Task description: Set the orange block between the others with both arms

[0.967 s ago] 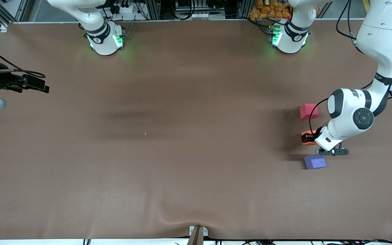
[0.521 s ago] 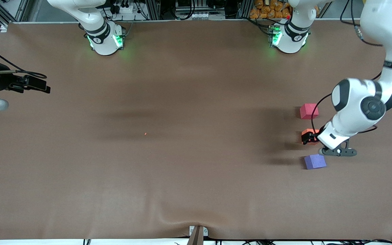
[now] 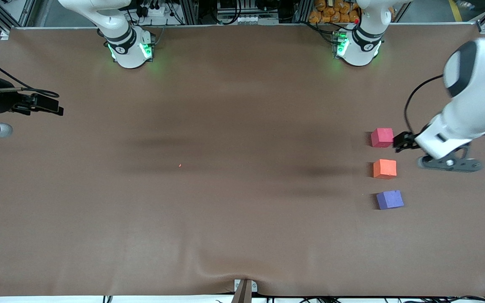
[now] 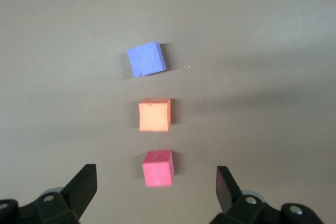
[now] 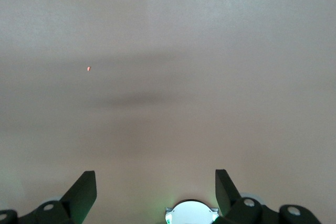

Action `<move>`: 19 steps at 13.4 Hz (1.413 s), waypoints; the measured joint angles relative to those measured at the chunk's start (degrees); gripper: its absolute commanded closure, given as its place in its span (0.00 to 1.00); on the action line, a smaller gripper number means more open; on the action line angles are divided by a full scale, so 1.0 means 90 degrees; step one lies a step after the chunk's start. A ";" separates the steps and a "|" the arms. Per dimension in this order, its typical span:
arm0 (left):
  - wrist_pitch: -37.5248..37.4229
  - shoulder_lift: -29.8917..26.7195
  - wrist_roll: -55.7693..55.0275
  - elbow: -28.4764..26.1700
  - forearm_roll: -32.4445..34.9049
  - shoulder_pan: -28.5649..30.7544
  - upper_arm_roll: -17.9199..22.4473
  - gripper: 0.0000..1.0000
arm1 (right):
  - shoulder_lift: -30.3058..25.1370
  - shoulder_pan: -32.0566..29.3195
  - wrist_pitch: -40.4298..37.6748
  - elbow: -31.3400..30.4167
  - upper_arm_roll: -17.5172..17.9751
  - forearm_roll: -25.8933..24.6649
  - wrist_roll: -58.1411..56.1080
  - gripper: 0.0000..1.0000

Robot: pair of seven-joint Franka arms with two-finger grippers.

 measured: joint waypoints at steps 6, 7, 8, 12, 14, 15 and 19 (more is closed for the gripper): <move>-0.1499 -0.0182 0.0421 0.1083 -0.0198 0.0005 -0.0025 0.00 | 0.0000 0.0001 0.0047 -0.0006 0.0000 0.0000 0.0000 0.00; -0.1545 -0.0256 0.0440 0.1091 -0.0217 -0.0006 -0.0006 0.00 | 0.0000 0.0002 0.0048 -0.0006 0.0000 0.0000 -0.0001 0.00; -0.1565 -0.0326 0.0445 0.1097 -0.0281 -0.0092 0.0088 0.00 | 0.0000 0.0002 0.0049 -0.0006 0.0000 0.0000 -0.0001 0.00; -0.1659 -0.0623 0.0445 0.1106 -0.0658 -0.1730 0.1737 0.00 | 0.0000 0.0002 0.0051 -0.0007 0.0000 0.0000 -0.0001 0.00; -0.1823 -0.0733 0.0445 0.1106 -0.0673 -0.1874 0.1861 0.00 | 0.0000 0.0002 0.0052 -0.0007 0.0000 0.0000 -0.0001 0.00; -0.1874 -0.0767 0.0445 0.1106 -0.0675 -0.1874 0.1862 0.00 | 0.0000 0.0002 0.0053 -0.0007 0.0000 0.0000 -0.0001 0.00; -0.1950 -0.0804 0.0406 0.1106 -0.0676 -0.1874 0.1884 0.00 | 0.0000 0.0003 0.0053 -0.0007 0.0000 0.0000 -0.0001 0.00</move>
